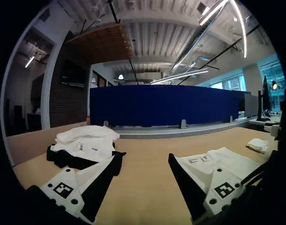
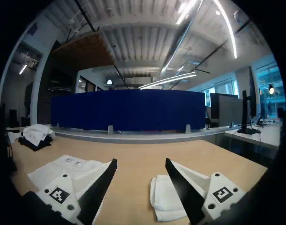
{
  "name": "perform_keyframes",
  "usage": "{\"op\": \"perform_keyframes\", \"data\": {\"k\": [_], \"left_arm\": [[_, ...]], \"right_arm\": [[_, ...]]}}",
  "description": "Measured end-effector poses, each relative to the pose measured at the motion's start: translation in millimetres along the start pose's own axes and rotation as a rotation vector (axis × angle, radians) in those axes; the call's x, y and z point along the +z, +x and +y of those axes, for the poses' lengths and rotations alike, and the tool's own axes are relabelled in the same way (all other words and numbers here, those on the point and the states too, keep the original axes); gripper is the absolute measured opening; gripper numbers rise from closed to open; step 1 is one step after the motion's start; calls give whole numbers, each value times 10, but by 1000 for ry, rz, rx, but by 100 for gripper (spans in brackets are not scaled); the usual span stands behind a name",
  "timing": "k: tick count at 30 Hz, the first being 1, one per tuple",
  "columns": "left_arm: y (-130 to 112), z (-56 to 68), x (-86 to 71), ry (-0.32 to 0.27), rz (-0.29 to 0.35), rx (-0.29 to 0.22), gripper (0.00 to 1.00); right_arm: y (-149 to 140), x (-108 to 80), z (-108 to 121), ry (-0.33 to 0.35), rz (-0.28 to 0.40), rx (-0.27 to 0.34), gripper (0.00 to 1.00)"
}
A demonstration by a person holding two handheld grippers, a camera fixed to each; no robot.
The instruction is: Fold towel
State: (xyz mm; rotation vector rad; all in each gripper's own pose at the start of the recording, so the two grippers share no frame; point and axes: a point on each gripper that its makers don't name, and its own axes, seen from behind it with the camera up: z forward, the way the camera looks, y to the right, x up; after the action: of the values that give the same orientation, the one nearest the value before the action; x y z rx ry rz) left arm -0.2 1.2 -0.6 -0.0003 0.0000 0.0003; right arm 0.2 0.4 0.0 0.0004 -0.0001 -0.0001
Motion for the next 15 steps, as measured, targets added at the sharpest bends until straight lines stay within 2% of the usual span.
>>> {"op": "perform_keyframes", "data": {"k": [15], "left_arm": [[-7, -15, -3, 1, -9, 7, 97]], "right_arm": [[27, 16, 51, -26, 3, -2, 100]]}}
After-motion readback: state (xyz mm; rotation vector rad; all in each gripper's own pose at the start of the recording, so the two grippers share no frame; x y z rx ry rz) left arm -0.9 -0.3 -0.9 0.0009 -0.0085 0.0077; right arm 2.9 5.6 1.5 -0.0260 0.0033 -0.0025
